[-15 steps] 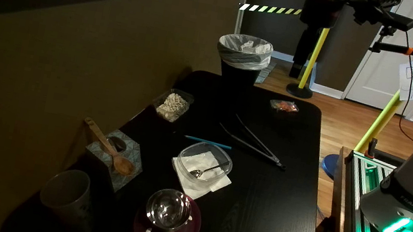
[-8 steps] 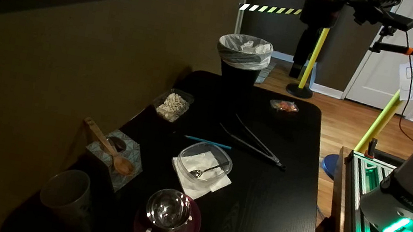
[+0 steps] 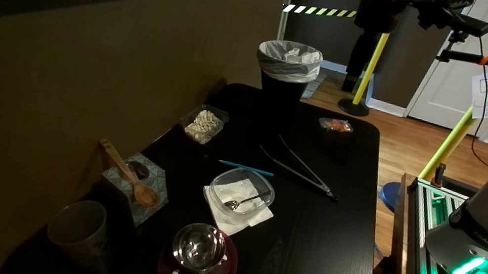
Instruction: Use the spoon to transfer some contents from the right bowl to the silver bowl
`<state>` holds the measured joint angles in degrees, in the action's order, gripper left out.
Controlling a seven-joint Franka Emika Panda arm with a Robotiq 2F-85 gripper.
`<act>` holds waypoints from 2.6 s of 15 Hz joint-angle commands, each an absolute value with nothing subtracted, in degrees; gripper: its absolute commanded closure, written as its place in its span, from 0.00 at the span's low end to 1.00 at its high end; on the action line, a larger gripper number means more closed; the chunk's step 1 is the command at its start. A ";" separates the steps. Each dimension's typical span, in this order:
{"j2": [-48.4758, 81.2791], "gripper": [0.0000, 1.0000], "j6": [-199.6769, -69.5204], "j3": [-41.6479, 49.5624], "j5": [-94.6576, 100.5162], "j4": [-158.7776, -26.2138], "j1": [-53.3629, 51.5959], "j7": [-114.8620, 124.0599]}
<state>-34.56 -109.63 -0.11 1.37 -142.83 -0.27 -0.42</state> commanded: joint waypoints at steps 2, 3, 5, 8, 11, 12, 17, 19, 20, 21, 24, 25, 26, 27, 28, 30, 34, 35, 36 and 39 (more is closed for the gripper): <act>-32.66 0.00 -110.83 -0.90 1.16 -141.82 0.60 2.98; -30.46 0.00 -111.55 -1.47 1.25 -140.77 0.99 5.08; -25.67 0.00 -113.42 -2.51 1.41 -138.71 0.85 7.79; -17.42 0.00 -114.09 -4.66 2.49 -135.23 0.03 10.11; -7.09 0.00 -110.84 -6.33 4.50 -130.25 -1.26 8.39; -4.08 0.00 -111.80 -5.79 2.50 -129.02 -2.34 4.58; 4.31 0.00 -104.56 -5.81 2.31 -123.03 -4.02 -5.03; 3.58 0.00 -107.91 -5.71 2.57 -125.41 -4.22 -2.55; 4.15 0.00 -106.86 -5.71 2.57 -124.40 -4.22 -3.33; 3.68 0.00 -106.67 -5.80 3.35 -124.71 -4.40 -3.24; 8.49 0.00 -107.03 -6.74 6.95 -121.73 -5.45 -8.88; 11.43 0.00 -106.40 -7.17 7.64 -119.95 -6.03 -10.63; 13.45 0.00 -106.42 -7.53 8.40 -118.87 -6.53 -12.14; 15.29 0.00 -106.67 -7.96 8.74 -117.96 -6.91 -14.12; 17.56 0.00 -107.07 -8.37 9.62 -116.68 -7.51 -14.31; 21.15 0.00 -110.80 -8.26 11.52 -115.31 -8.99 -8.73; 22.25 0.00 -115.78 -8.15 10.71 -116.08 -9.49 -6.54; 23.32 0.00 -116.38 -8.13 10.72 -115.70 -9.70 -6.16; 23.59 0.00 -116.38 -8.13 10.72 -115.64 -9.72 -6.16; 23.25 0.00 -120.22 -8.41 10.36 -116.16 -9.05 -7.78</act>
<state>23.03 -116.53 -8.21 10.79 -115.73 -9.50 -6.15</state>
